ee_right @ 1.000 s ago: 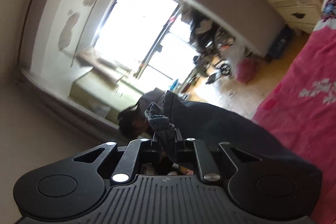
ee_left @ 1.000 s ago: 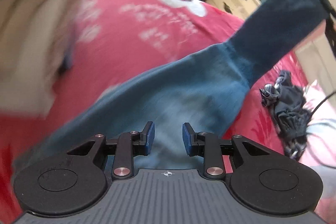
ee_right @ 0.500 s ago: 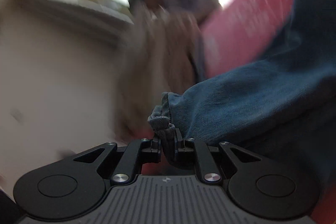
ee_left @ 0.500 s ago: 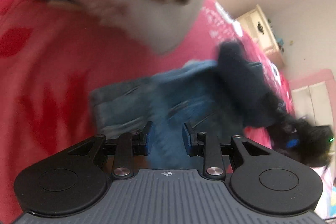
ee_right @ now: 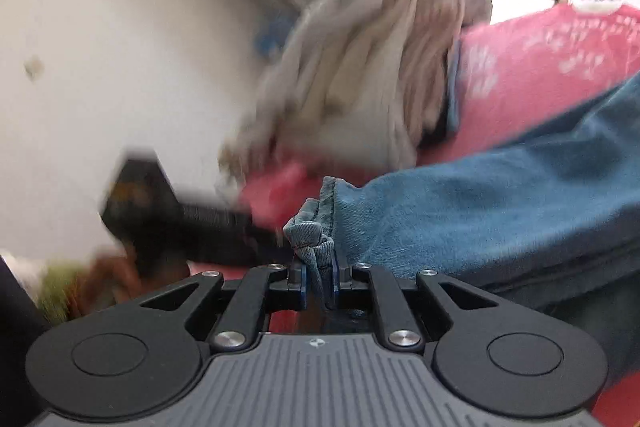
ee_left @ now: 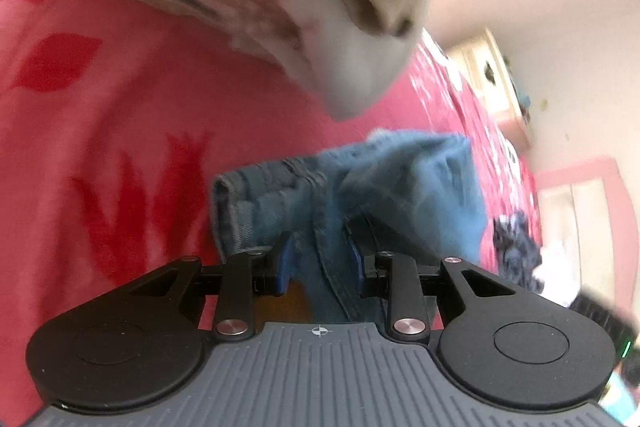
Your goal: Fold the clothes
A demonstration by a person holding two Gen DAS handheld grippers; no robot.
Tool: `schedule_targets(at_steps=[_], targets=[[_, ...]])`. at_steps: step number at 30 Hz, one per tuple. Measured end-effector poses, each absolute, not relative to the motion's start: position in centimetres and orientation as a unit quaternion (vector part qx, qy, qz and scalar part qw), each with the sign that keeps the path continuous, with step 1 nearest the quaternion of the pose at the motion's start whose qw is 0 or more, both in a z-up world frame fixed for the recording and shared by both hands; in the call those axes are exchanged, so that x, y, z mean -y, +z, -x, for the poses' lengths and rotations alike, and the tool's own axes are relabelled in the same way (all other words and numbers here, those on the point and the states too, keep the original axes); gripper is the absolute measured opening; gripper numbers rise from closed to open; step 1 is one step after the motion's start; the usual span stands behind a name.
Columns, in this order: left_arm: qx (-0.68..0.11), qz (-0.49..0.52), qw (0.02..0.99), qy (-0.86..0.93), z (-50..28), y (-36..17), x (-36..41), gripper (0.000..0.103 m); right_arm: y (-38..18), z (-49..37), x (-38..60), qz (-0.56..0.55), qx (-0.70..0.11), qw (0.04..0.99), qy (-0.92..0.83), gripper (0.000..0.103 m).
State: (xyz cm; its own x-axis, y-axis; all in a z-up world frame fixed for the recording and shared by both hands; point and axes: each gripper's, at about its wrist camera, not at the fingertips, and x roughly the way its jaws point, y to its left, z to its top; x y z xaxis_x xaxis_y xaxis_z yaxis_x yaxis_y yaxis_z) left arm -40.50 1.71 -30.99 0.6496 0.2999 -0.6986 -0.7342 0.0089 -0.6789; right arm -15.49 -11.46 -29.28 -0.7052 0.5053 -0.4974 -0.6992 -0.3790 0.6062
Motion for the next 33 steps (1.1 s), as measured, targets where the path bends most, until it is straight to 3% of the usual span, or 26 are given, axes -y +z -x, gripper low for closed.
schedule_targets(at_steps=[4, 9, 15, 16, 17, 19, 21, 24, 29, 33], targets=[[-0.167, 0.604, 0.672, 0.395, 41.7, -31.0, -1.7, 0.028, -29.7, 15.4, 12.2, 0.111, -0.425, 0.380, 0.814, 0.013], [-0.151, 0.605, 0.666, 0.410, 42.7, -30.9, -1.6, 0.028, -27.9, 17.0, 12.9, 0.113, -0.371, 0.382, 0.839, 0.013], [-0.135, 0.604, 0.660, 0.426, 43.7, -30.8, -1.5, 0.028, -32.1, 20.4, 14.2, 0.229, -0.324, 0.389, 0.832, 0.016], [-0.141, 0.597, 0.666, 0.424, 43.5, -30.7, -1.5, 0.028, -32.0, 20.4, 14.3, 0.230, -0.320, 0.389, 0.833, 0.020], [-0.147, 0.591, 0.672, 0.422, 43.2, -30.6, -1.5, 0.028, -31.5, 20.4, 14.4, 0.228, -0.321, 0.383, 0.836, 0.034], [-0.159, 0.578, 0.683, 0.417, 42.7, -30.3, -1.5, 0.029, -30.5, 20.6, 14.7, 0.224, -0.321, 0.364, 0.845, 0.048], [-0.171, 0.565, 0.694, 0.412, 42.2, -30.1, -1.5, 0.034, -29.5, 20.6, 15.5, 0.226, -0.312, 0.335, 0.860, 0.056], [-0.189, 0.545, 0.710, 0.404, 41.5, -29.8, -1.5, 0.038, -28.4, 20.1, 16.5, 0.223, -0.307, 0.312, 0.871, 0.053], [-0.215, 0.516, 0.731, 0.393, 40.4, -29.6, -1.4, 0.039, -28.8, 17.5, 15.4, 0.175, -0.356, 0.381, 0.835, 0.053], [-0.228, 0.501, 0.738, 0.389, 40.1, -29.9, -1.1, 0.039, -30.7, 17.7, 14.5, 0.197, -0.408, 0.364, 0.814, 0.053]])
